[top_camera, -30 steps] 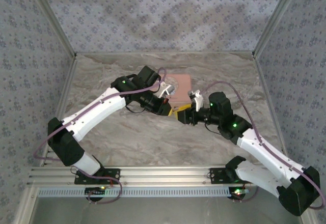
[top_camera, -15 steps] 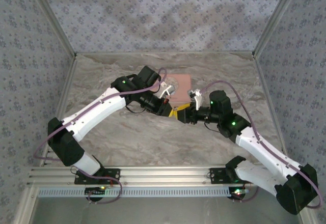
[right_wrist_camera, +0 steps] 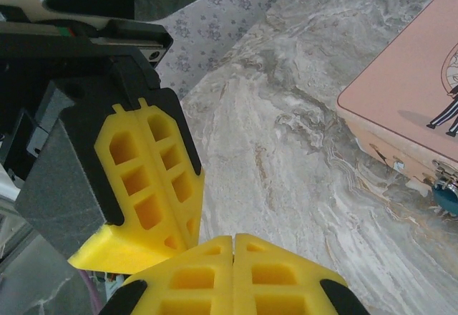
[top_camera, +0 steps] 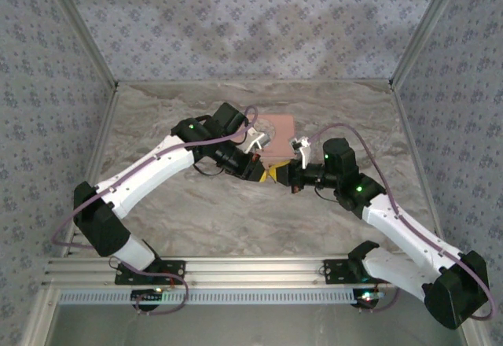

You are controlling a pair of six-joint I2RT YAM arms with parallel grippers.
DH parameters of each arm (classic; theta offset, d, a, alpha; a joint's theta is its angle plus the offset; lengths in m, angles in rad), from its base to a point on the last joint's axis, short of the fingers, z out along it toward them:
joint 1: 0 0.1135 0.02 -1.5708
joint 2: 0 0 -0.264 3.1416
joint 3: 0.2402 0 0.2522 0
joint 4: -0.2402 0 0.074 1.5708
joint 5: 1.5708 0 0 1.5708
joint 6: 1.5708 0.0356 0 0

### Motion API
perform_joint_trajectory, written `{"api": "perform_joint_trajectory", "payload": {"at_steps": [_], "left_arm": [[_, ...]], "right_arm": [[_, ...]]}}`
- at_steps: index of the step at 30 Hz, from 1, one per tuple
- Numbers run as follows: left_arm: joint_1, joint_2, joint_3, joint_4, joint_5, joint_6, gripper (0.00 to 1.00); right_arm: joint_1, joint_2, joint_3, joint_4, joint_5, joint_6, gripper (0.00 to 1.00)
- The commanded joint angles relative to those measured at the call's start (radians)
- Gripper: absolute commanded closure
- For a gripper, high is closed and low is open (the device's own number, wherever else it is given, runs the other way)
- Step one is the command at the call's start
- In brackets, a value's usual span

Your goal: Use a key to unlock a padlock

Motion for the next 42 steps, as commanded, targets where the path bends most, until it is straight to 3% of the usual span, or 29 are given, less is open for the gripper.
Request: {"api": "perform_joint_trajectory", "payload": {"at_steps": [1,7,13,24,28,32,36,42], "left_arm": [[-0.008,-0.033,0.041,0.011,0.015,0.020,1.00],[0.002,-0.034,0.048,0.024,0.005,0.006,1.00],[0.070,-0.106,-0.027,0.147,0.040,-0.079,0.69],[0.097,-0.234,-0.187,0.428,0.077,-0.190,0.48],[0.100,-0.281,-0.289,0.630,0.086,-0.259,0.41],[0.104,-0.340,-0.403,0.852,0.071,-0.327,0.26],[0.106,-0.373,-0.497,1.057,0.077,-0.391,0.25],[0.106,-0.360,-0.561,1.239,0.105,-0.440,0.28]], "right_arm": [[0.000,0.000,0.000,0.011,-0.043,-0.003,1.00],[-0.001,-0.007,-0.003,0.032,-0.055,0.013,1.00],[-0.038,-0.051,-0.043,0.148,-0.044,0.106,1.00],[-0.073,-0.079,-0.067,0.324,-0.037,0.257,1.00],[-0.075,-0.078,-0.050,0.361,-0.023,0.312,1.00],[-0.077,-0.079,-0.034,0.410,-0.007,0.376,1.00],[-0.076,-0.080,-0.025,0.448,0.030,0.437,1.00],[-0.073,-0.076,-0.019,0.524,0.058,0.537,1.00]]}}
